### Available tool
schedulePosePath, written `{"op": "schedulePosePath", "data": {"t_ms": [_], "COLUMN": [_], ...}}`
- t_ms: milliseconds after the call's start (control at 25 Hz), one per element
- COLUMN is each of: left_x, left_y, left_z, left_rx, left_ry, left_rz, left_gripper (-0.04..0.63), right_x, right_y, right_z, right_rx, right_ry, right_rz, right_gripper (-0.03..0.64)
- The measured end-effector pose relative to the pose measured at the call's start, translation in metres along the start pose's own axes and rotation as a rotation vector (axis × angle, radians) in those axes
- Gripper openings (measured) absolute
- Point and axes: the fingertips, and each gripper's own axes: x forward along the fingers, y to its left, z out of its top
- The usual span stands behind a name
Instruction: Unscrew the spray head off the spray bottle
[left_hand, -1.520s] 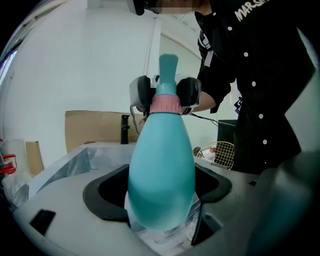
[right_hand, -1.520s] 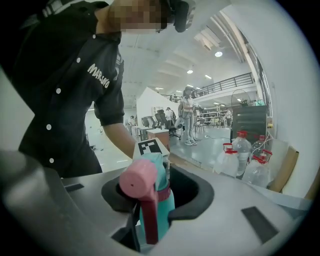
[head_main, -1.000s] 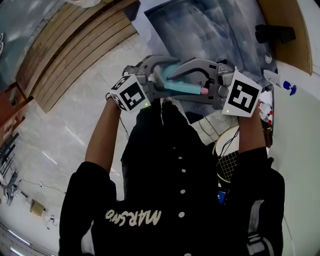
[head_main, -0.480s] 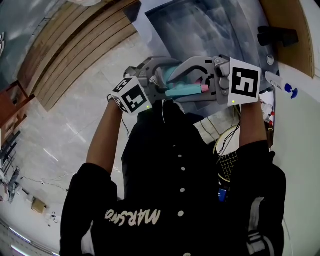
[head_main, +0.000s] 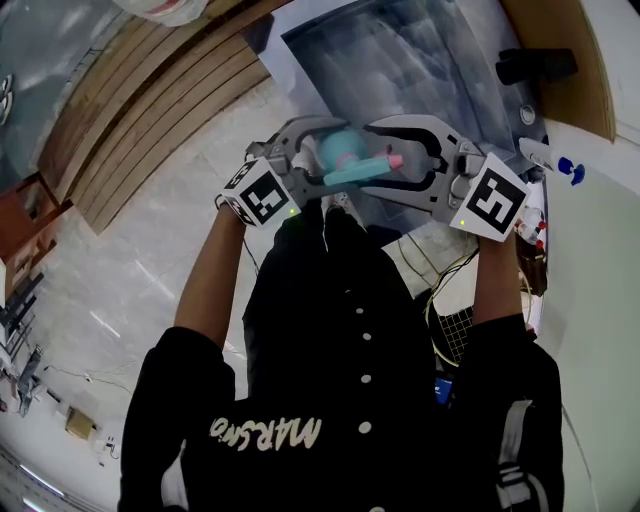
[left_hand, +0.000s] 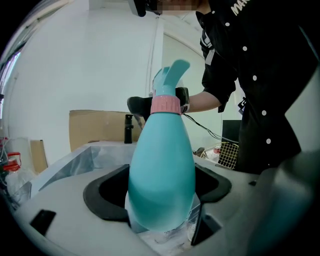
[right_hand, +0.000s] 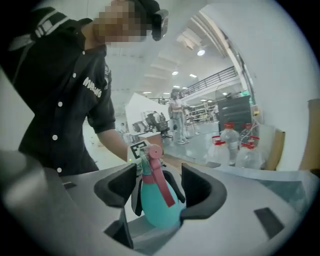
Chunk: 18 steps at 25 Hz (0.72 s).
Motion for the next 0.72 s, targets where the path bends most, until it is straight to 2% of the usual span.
{"op": "schedulePosePath", "data": {"t_ms": [280, 480, 640, 720], "left_x": [0.0, 0.001, 0.002, 0.002], "left_y": [0.001, 0.003, 0.003, 0.003], "left_z": [0.0, 0.002, 0.0, -0.001], "left_rx": [-0.033, -0.032, -0.049, -0.054], "left_ry": [0.003, -0.005, -0.003, 0.0], "left_rz": [0.084, 0.122, 0.145, 0.149], "left_gripper": [0.396, 0.396, 0.396, 0.396], "right_x": [-0.016, -0.019, -0.015, -0.013], "right_y": [0.008, 0.003, 0.008, 0.016], "right_z": [0.009, -0.009, -0.006, -0.005], "right_rx": [0.09, 0.197, 0.169, 0.163], "right_ry": [-0.117, -0.161, -0.148, -0.127], "right_rz": [-0.424, -0.748, -0.958, -1.025], "right_gripper": [0.314, 0.316, 0.322, 0.322]}}
